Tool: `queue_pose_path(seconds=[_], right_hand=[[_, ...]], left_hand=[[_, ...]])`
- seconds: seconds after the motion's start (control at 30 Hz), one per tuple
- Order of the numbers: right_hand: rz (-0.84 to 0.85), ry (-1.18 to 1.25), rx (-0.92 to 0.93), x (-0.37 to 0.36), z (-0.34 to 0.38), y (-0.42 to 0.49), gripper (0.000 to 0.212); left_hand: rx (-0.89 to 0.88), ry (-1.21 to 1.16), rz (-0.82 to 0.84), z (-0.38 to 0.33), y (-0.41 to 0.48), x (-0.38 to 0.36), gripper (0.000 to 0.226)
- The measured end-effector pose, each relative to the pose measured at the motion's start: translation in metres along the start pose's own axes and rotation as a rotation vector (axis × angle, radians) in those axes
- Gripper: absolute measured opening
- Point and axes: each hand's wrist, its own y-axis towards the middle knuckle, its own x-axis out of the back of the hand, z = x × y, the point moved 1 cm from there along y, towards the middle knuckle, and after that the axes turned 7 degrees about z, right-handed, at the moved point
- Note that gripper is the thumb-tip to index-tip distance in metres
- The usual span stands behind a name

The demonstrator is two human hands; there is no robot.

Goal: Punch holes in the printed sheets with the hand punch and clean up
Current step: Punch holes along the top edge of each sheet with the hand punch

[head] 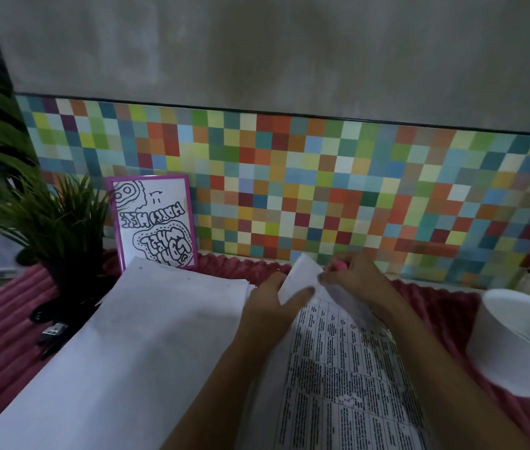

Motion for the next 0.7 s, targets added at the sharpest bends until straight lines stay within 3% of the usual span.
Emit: queue_pose_path(seconds=[0.2, 0.33, 0.43, 0.5, 0.7], right_hand=[[0.021, -0.085, 0.05, 0.004, 0.003, 0.005, 0.006], [-0.021, -0.262, 0.059, 0.001, 0.006, 0.009, 0.036], [-0.145, -0.431, 0.107, 0.003, 0.011, 0.013, 0.021], [-0.102, -0.462, 0.079, 0.002, 0.02, 0.01, 0.008], [-0.029, -0.445, -0.036, 0.011, 0.046, 0.009, 0.036]], left_hand=[[-0.018, -0.019, -0.046, 0.01, 0.003, -0.006, 0.024], [-0.016, -0.134, -0.011, 0.017, 0.008, -0.004, 0.026], [0.052, -0.237, 0.029, 0.02, 0.014, -0.002, 0.036], [0.102, -0.305, 0.049, 0.022, 0.016, -0.001, 0.041], [0.094, -0.344, 0.063, 0.025, 0.019, -0.004, 0.051]])
